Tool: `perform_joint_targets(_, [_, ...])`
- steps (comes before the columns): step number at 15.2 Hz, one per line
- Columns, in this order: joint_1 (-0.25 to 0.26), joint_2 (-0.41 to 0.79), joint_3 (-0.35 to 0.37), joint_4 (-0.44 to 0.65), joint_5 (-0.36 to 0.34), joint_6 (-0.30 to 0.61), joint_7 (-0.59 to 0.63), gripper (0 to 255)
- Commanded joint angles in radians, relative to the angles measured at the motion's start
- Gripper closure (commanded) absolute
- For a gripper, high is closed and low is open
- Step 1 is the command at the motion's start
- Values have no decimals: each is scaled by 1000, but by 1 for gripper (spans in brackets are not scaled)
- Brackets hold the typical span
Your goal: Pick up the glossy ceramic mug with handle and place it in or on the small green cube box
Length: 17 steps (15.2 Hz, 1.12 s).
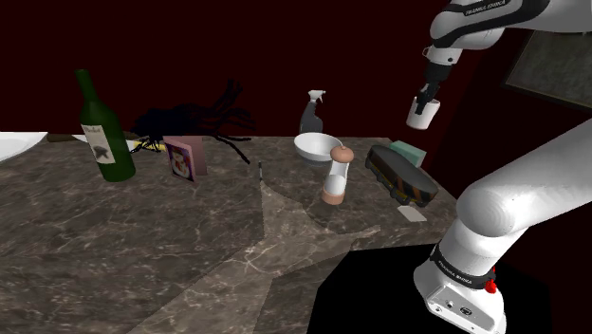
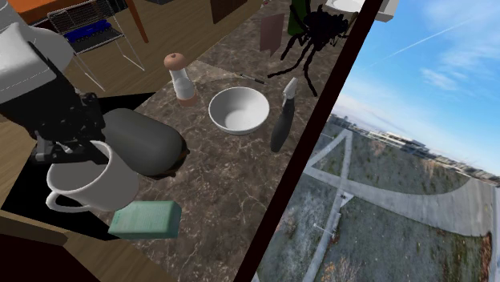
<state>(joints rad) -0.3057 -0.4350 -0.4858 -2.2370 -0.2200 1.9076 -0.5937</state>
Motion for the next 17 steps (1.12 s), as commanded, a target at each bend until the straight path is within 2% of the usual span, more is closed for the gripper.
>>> perform_joint_targets(1, [-1,4,-5,-24,-2,29,0,255])
perform_joint_targets(13, [-4,44,-37,-153,-10,197,-2,255])
perform_joint_targets(17, [-4,44,-37,-153,-10,197,-2,255])
